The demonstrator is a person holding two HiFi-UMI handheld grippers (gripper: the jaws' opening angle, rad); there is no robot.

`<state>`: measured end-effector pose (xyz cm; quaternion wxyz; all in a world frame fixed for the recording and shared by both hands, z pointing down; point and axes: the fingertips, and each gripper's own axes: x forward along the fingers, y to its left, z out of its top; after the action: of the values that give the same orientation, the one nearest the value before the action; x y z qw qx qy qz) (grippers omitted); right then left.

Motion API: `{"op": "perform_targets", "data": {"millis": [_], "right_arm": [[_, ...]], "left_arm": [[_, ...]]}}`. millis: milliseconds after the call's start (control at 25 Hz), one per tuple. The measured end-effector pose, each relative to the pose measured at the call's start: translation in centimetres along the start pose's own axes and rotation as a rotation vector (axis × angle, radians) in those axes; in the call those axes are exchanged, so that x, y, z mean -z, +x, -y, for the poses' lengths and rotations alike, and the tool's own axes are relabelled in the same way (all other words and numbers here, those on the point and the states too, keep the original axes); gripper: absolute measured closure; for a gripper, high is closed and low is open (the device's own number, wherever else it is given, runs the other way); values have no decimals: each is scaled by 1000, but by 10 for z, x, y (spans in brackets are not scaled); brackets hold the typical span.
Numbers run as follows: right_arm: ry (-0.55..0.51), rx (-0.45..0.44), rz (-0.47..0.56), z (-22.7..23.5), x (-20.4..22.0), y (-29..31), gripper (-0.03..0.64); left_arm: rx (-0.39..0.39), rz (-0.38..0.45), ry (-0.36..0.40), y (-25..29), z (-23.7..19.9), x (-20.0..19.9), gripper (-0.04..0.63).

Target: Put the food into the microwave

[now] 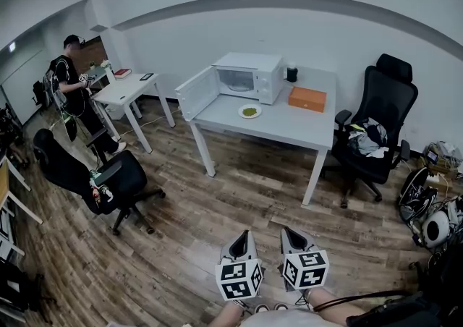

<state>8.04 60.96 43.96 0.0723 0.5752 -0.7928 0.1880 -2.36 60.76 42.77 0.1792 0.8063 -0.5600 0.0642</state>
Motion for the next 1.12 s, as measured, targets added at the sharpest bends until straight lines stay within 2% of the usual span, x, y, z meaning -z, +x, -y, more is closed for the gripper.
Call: {"op": "perform_targets", "data": {"millis": [600,840,1120], "right_arm": [[14,24,-15,6,-3,41,600],[16,10,-21,20,-9,76,600],[8,-11,-13,37,-37,125,600]], "left_arm": [[-6,-6,-19,37,-29,-10,594],[-18,-17,-14,70,-38,-12,594],[-39,-8,-13,119,-52,-34,594]]}}
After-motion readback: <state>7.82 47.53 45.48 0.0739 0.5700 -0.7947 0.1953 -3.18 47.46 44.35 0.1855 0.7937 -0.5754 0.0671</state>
